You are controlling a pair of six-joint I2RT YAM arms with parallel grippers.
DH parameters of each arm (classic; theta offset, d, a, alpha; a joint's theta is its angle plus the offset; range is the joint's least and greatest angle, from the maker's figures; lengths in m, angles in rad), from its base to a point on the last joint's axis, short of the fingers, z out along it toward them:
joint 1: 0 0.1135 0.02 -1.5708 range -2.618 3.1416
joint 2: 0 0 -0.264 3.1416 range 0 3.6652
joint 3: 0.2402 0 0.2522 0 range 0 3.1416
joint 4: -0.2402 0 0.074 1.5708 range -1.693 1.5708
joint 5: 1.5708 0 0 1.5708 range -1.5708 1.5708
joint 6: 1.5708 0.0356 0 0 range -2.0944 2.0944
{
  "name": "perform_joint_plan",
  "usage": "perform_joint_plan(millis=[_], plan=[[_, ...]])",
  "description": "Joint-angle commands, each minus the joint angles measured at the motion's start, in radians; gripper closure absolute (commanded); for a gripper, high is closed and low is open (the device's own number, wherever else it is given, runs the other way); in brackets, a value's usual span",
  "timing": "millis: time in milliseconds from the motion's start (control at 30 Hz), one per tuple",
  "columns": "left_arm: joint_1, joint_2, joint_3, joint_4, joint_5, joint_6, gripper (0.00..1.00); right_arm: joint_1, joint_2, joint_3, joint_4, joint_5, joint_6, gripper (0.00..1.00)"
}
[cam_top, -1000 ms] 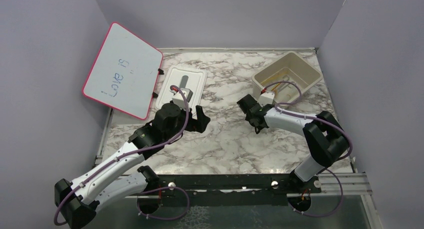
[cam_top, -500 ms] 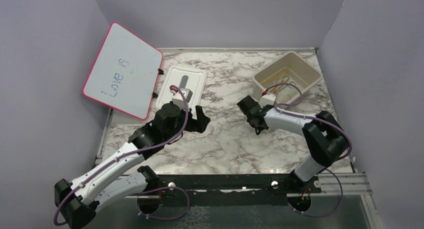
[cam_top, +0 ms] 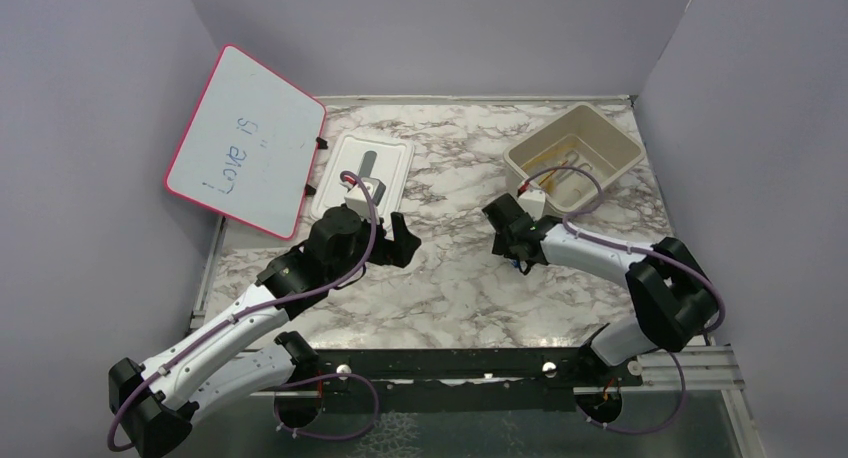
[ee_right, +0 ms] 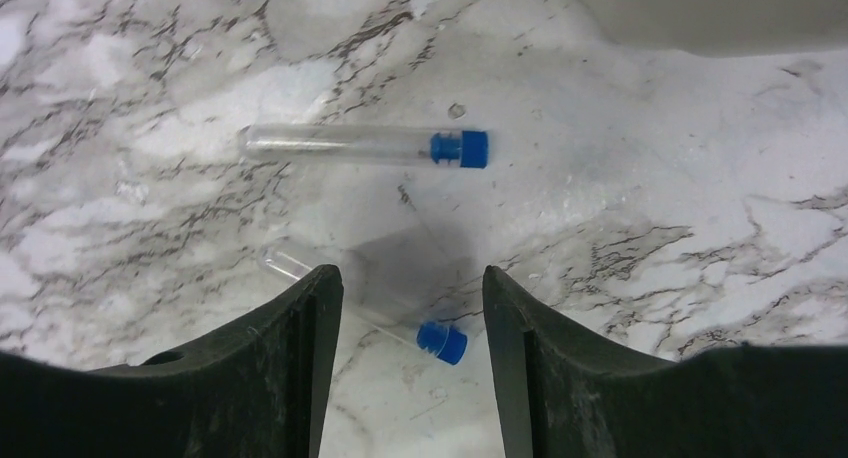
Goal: Organize the chemistry lab equipment
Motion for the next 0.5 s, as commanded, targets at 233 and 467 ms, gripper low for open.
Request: perform_joint_plan(millis=[233, 467], plan=[[0.002, -0.009, -0.029, 0.007, 0.003, -0.023, 0.16, 0.003, -0.076, -0.003, 0.046, -0.257, -0.215, 0.36], [0.002, -0.004, -0.031, 0.007, 0.007, -0.020, 0.16, 0.003, -0.014, 0.003, 0.073, -0.285, -0.335, 0.38]])
